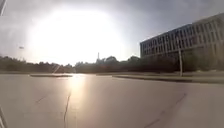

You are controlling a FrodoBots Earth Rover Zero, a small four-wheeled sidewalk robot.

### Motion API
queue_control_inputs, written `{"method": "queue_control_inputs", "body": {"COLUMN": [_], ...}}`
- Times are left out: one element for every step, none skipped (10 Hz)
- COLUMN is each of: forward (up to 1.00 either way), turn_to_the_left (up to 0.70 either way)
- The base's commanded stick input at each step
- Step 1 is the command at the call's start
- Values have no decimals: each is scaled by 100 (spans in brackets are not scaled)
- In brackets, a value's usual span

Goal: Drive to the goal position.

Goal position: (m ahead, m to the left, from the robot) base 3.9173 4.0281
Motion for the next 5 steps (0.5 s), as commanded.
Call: {"method": "queue_control_inputs", "body": {"forward": [70, 70, 70, 70, 70], "turn_to_the_left": [0, 0, 0, 0, 4]}}
